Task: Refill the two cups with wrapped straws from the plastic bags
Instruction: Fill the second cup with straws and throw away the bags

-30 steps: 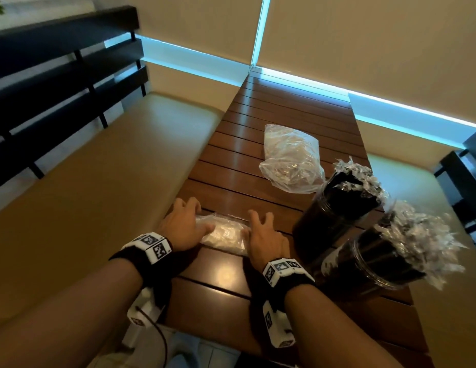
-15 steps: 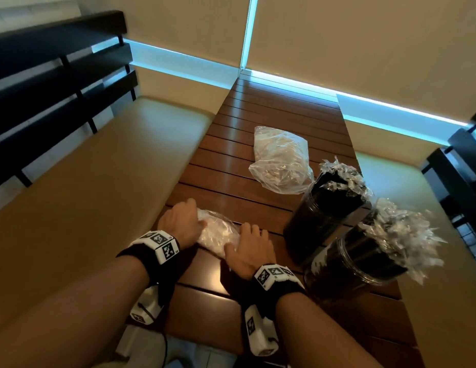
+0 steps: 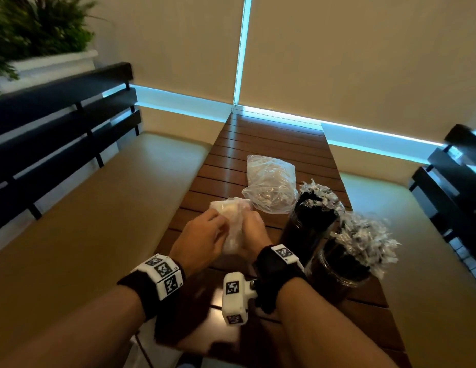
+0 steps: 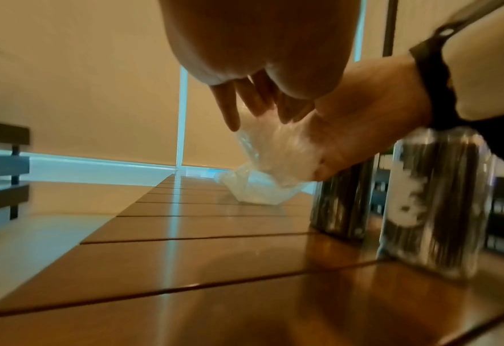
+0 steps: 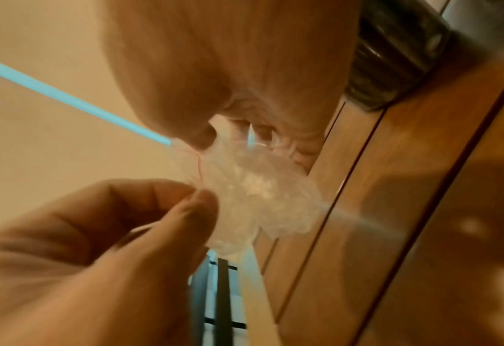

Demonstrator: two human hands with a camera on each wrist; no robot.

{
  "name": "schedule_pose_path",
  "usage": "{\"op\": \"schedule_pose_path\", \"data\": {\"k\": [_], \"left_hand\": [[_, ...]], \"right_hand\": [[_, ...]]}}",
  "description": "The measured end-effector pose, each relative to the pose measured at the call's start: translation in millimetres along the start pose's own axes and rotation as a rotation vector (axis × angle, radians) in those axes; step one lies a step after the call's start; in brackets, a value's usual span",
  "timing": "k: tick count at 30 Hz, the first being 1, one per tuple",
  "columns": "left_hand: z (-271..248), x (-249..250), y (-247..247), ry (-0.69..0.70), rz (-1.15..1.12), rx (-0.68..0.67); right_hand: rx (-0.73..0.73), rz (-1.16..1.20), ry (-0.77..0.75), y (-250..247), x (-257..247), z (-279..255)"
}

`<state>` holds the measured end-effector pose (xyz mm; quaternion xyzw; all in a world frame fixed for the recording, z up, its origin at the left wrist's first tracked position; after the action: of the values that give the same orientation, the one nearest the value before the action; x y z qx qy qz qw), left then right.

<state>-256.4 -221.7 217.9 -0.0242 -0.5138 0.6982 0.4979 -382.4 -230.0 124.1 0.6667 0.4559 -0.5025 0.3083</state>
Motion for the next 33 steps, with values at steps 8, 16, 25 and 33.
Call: {"op": "schedule_pose_path", "data": {"k": [8,16,25,33], "left_hand": [[18.2,1.6,-8.2,-0.117,-0.198,-0.053],[50.1,-24.0,18.4,-0.306,-0.425,-0.340],[112.0,-69.3,80.6,-0.200,0.289,-0.544],[136.7,-65.9,161.7,-0.109,0.301,-0.747]], "right_hand": [[-0.226,0.591,-0.007,6.6,-27.6,-39.1],[0.090,0.047,-0.088,-12.7,0.7,-5.2],[0.142,-0.631,0.073,-46.5,38.5,3.7],[0.164,-0.637,0.079,-60.8,60.5,30.1]]}}
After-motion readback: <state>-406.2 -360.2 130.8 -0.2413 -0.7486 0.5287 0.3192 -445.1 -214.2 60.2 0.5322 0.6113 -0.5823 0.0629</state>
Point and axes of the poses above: each hand's wrist, its own z-axis towards the middle knuckle, its own y-axis out of the palm, x = y × z, the point moved 10 cm from there along z, towards the middle knuckle, and after that the axes turned 4 degrees about -y, right-handed, at the moved point
